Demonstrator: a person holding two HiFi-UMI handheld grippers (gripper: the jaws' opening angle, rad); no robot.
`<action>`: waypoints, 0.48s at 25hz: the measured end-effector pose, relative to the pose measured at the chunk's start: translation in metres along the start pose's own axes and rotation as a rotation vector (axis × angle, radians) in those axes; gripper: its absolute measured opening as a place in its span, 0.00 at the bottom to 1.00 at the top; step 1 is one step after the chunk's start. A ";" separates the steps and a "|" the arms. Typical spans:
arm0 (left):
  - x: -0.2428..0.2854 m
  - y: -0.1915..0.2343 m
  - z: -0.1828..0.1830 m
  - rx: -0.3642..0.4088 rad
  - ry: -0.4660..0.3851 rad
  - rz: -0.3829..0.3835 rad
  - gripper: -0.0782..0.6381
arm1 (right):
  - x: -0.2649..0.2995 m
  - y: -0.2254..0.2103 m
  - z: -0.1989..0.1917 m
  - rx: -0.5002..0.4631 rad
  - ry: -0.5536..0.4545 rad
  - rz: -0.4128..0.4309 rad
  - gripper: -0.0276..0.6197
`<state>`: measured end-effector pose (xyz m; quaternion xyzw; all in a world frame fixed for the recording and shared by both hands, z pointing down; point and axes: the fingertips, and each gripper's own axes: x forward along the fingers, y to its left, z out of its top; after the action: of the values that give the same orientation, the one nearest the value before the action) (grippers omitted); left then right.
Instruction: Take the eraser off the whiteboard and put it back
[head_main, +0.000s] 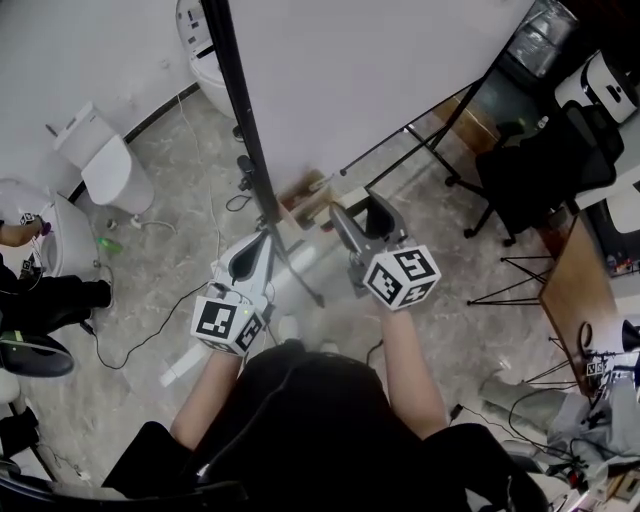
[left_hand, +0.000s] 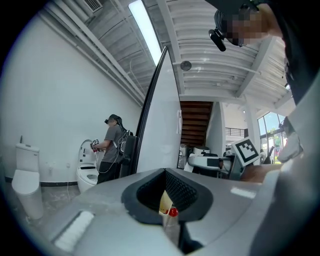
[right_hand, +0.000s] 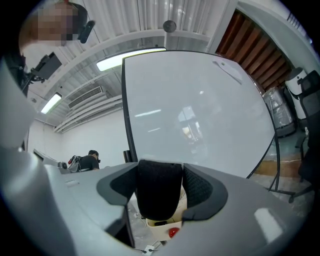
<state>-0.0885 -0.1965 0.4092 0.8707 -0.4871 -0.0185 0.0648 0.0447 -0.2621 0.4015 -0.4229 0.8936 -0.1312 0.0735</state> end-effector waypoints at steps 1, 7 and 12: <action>-0.002 0.001 0.001 0.001 -0.003 0.009 0.12 | -0.005 0.002 0.004 -0.009 -0.005 0.006 0.47; -0.012 0.004 0.008 0.009 -0.016 0.050 0.12 | -0.030 0.009 0.025 -0.029 -0.035 0.029 0.47; -0.016 0.005 0.012 0.022 -0.019 0.068 0.12 | -0.050 0.012 0.039 -0.072 -0.053 0.032 0.47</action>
<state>-0.1021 -0.1864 0.3979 0.8541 -0.5172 -0.0193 0.0511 0.0769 -0.2233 0.3618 -0.4143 0.9021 -0.0867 0.0840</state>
